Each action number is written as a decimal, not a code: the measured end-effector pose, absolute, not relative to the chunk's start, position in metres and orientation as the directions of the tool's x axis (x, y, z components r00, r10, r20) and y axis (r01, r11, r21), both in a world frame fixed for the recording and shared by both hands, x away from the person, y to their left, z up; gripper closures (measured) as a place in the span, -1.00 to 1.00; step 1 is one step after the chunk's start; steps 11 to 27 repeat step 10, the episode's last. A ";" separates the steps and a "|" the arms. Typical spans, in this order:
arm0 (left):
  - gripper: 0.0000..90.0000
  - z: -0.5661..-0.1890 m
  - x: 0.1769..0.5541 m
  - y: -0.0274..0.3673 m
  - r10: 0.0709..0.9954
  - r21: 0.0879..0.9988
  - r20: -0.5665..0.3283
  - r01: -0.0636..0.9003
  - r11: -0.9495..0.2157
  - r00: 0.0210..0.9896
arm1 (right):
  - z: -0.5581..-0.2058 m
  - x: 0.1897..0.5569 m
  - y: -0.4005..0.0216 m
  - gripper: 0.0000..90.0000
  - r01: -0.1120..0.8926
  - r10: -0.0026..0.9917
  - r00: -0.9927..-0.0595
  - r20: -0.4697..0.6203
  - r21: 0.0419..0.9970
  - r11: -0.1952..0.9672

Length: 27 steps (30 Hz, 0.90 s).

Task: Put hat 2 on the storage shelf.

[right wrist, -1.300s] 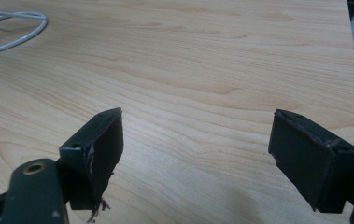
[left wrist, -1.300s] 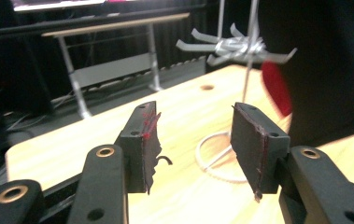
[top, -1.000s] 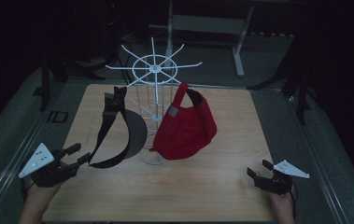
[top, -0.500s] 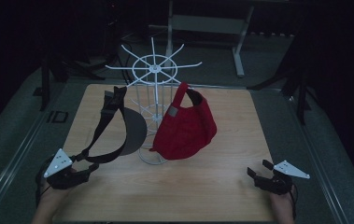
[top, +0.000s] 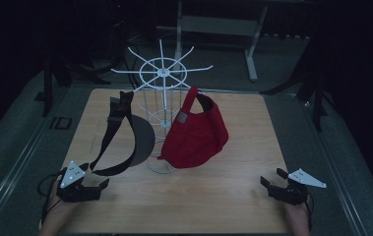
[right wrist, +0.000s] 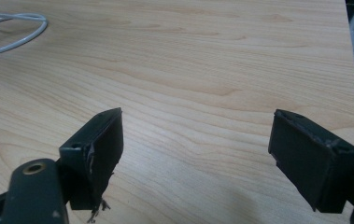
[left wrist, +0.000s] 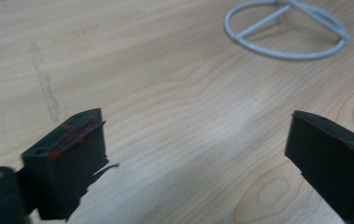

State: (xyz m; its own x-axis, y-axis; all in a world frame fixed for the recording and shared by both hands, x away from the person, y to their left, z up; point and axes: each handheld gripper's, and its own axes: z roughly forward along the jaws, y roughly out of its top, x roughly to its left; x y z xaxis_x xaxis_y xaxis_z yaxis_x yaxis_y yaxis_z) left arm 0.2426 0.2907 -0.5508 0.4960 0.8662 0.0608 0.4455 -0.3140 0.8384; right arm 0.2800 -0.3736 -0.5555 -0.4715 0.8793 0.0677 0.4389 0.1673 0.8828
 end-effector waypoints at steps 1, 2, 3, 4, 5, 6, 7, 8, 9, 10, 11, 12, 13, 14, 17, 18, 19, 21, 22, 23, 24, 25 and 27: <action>-0.90 -0.552 0.242 0.290 0.868 0.836 0.062 0.449 -0.315 0.493 | -0.556 0.280 -0.374 -0.60 0.439 0.879 -0.471 0.067 0.883 0.168; -0.91 -0.553 0.242 0.290 0.867 0.831 0.066 0.454 -0.322 0.494 | -0.556 0.280 -0.374 -0.60 0.438 0.879 -0.472 0.066 0.883 0.169; -0.91 -0.554 0.242 0.289 0.865 0.827 0.072 0.454 -0.330 0.497 | -0.556 0.280 -0.374 -0.60 0.437 0.879 -0.472 0.064 0.883 0.171; -0.91 -0.554 0.242 0.289 0.864 0.825 0.076 0.456 -0.334 0.497 | -0.556 0.280 -0.373 -0.60 0.438 0.880 -0.471 0.064 0.883 0.171; -0.90 -0.555 0.242 0.289 0.863 0.824 0.072 0.458 -0.334 0.500 | -0.556 0.280 -0.373 -0.60 0.437 0.880 -0.472 0.063 0.883 0.171; -0.91 -0.556 0.242 0.289 0.862 0.823 0.065 0.461 -0.331 0.503 | -0.555 0.280 -0.373 -0.60 0.437 0.880 -0.472 0.062 0.883 0.172; -0.91 -0.557 0.242 0.289 0.862 0.822 0.066 0.462 -0.333 0.503 | -0.555 0.280 -0.373 -0.60 0.436 0.880 -0.471 0.062 0.883 0.171; -0.90 -0.557 0.241 0.290 0.861 0.823 0.067 0.459 -0.333 0.504 | -0.555 0.280 -0.373 -0.60 0.436 0.880 -0.471 0.062 0.884 0.171; -0.90 -0.557 0.241 0.290 0.861 0.827 0.060 0.458 -0.327 0.506 | -0.555 0.280 -0.373 -0.60 0.436 0.880 -0.471 0.063 0.884 0.170; -0.91 -0.557 0.241 0.291 0.861 0.828 0.053 0.460 -0.322 0.506 | -0.555 0.280 -0.373 -0.60 0.435 0.880 -0.471 0.062 0.884 0.171; -0.91 -0.557 0.241 0.291 0.861 0.828 0.053 0.460 -0.322 0.506 | -0.555 0.280 -0.373 -0.60 0.435 0.880 -0.471 0.062 0.884 0.171; -0.91 -0.557 0.241 0.291 0.861 0.828 0.053 0.460 -0.322 0.506 | -0.555 0.280 -0.373 -0.60 0.435 0.880 -0.471 0.062 0.884 0.171; -0.91 -0.557 0.241 0.291 0.861 0.828 0.053 0.460 -0.322 0.506 | -0.555 0.280 -0.373 -0.60 0.435 0.880 -0.471 0.062 0.884 0.171; -0.91 -0.557 0.241 0.291 0.861 0.828 0.053 0.460 -0.322 0.506 | -0.555 0.280 -0.373 -0.60 0.435 0.880 -0.471 0.062 0.884 0.171; -0.91 -0.557 0.241 0.291 0.861 0.828 0.053 0.460 -0.322 0.506 | -0.555 0.280 -0.373 -0.60 0.435 0.880 -0.471 0.062 0.884 0.171; -0.91 -0.557 0.241 0.291 0.861 0.828 0.053 0.460 -0.322 0.506 | -0.555 0.280 -0.373 -0.60 0.435 0.880 -0.471 0.062 0.884 0.171; -0.91 -0.557 0.241 0.291 0.861 0.828 0.053 0.460 -0.322 0.506 | -0.555 0.280 -0.373 -0.60 0.435 0.880 -0.471 0.062 0.884 0.171; -0.91 -0.557 0.241 0.291 0.861 0.828 0.053 0.460 -0.322 0.506 | -0.555 0.280 -0.373 -0.60 0.435 0.880 -0.471 0.062 0.884 0.171; -0.91 -0.557 0.241 0.291 0.861 0.828 0.053 0.460 -0.322 0.506 | -0.555 0.280 -0.373 -0.60 0.435 0.880 -0.471 0.062 0.884 0.171; -0.91 -0.557 0.241 0.291 0.861 0.828 0.053 0.460 -0.322 0.506 | -0.555 0.280 -0.373 -0.60 0.435 0.880 -0.471 0.062 0.884 0.171; -0.91 -0.557 0.241 0.291 0.861 0.828 0.053 0.460 -0.322 0.506 | -0.555 0.280 -0.373 -0.60 0.435 0.880 -0.471 0.062 0.884 0.171; -0.91 -0.557 0.241 0.291 0.861 0.828 0.053 0.460 -0.322 0.506 | -0.555 0.280 -0.373 -0.60 0.435 0.880 -0.471 0.062 0.884 0.171; -0.91 -0.557 0.241 0.291 0.861 0.828 0.053 0.460 -0.322 0.506 | -0.555 0.280 -0.373 -0.60 0.435 0.880 -0.471 0.062 0.884 0.171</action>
